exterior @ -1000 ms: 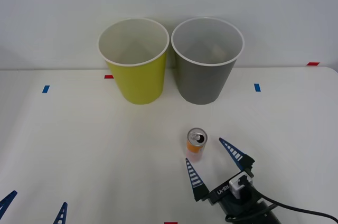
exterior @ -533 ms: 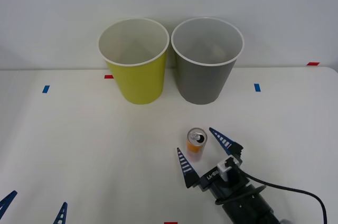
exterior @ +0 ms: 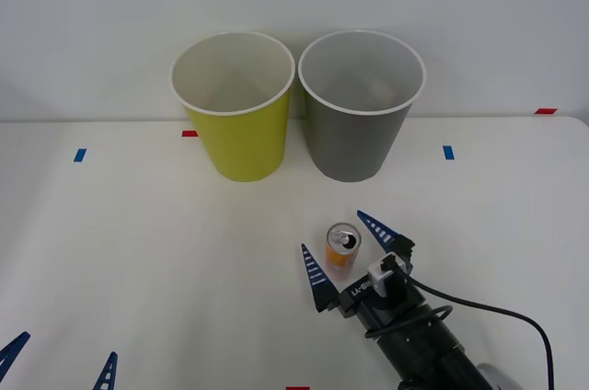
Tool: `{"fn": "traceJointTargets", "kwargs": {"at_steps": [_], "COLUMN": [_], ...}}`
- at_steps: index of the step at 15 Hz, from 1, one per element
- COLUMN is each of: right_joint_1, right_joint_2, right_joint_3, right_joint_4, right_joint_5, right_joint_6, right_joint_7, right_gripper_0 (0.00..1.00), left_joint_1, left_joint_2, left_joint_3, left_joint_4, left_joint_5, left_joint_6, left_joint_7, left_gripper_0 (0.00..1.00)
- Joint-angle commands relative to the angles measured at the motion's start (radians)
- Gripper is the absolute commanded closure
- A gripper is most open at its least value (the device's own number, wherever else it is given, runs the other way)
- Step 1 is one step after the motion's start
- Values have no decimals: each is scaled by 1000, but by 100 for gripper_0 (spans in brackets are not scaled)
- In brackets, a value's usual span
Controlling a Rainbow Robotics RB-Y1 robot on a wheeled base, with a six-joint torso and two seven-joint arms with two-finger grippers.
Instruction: Put cans in the gray bin and PET bottles in the light green bin.
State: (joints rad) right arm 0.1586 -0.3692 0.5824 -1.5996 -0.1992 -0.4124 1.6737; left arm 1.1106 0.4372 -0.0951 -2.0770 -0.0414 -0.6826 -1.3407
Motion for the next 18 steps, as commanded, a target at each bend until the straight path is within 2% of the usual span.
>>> {"fn": "traceJointTargets", "kwargs": {"at_steps": [1,2,7,15,17,18], "right_joint_1": [1,1,12,16,18,24], "right_joint_2": [3,1,-2,-22,-36,-47], "right_joint_3": [-3,-3,-4,-30,-46,-62], "right_joint_4": [0,0,0,-31,-66,-111], "right_joint_5": [-2,-2,-2,3,-3,-6], "right_joint_6": [3,0,-11,-23,1,50], "right_joint_7": [1,0,1,0,-5,-8], "right_gripper_0": [56,81,91,98,100,100], "left_joint_1": [0,0,0,0,0,0], "left_joint_2": [0,0,0,0,0,0], "left_joint_3": [0,0,0,0,0,0], "left_joint_4": [0,0,0,0,0,0], "left_joint_5": [0,0,0,0,0,0], "left_joint_6": [0,0,0,0,0,0], "left_joint_7": [0,0,0,0,0,0], "left_gripper_0": [0,0,0,0,0,0]}}
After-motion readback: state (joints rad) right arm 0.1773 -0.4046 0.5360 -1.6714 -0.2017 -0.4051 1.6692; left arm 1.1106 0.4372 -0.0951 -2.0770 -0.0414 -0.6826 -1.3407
